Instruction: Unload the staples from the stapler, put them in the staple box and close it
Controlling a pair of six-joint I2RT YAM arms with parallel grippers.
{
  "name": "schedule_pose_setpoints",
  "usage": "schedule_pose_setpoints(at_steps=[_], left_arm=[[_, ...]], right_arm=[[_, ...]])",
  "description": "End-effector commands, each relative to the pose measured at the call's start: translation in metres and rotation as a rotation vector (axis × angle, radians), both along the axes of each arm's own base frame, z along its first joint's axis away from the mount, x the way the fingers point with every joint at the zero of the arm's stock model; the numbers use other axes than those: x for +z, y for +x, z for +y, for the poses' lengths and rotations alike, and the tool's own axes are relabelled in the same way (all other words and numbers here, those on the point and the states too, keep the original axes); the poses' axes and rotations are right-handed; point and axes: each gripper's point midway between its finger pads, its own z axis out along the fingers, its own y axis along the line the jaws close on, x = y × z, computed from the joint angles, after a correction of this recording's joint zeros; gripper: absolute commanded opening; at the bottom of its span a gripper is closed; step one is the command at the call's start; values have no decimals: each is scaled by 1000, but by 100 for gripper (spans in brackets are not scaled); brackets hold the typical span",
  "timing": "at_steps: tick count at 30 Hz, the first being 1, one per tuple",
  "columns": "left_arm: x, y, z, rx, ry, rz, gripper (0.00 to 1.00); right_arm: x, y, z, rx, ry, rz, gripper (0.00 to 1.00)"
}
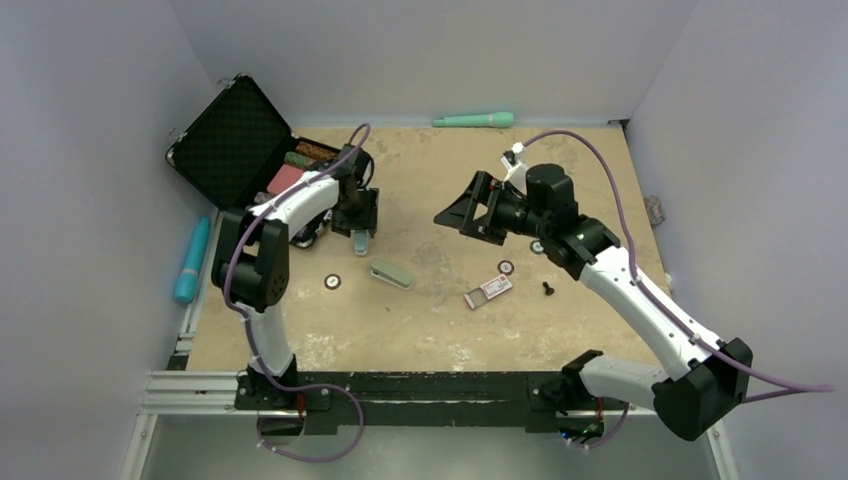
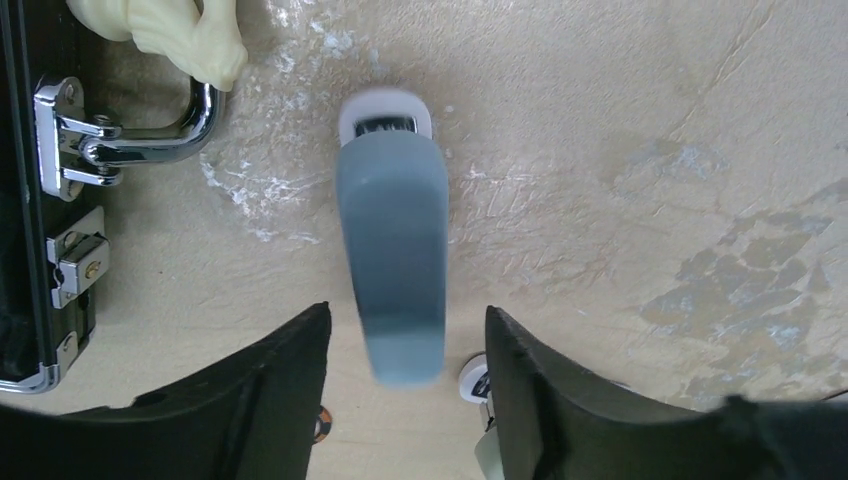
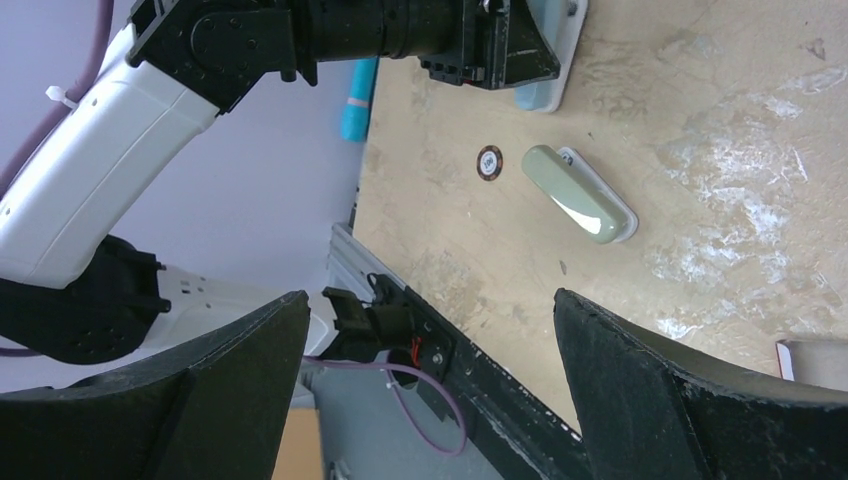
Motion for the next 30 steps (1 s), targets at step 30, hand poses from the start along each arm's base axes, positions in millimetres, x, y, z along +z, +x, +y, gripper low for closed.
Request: schedule_pose_setpoints(at_steps=[30], left_arm=[[39,-88,-16,736,-295,134,99]], right_arm=[[28,-10,-4,-26,113,-86,94]])
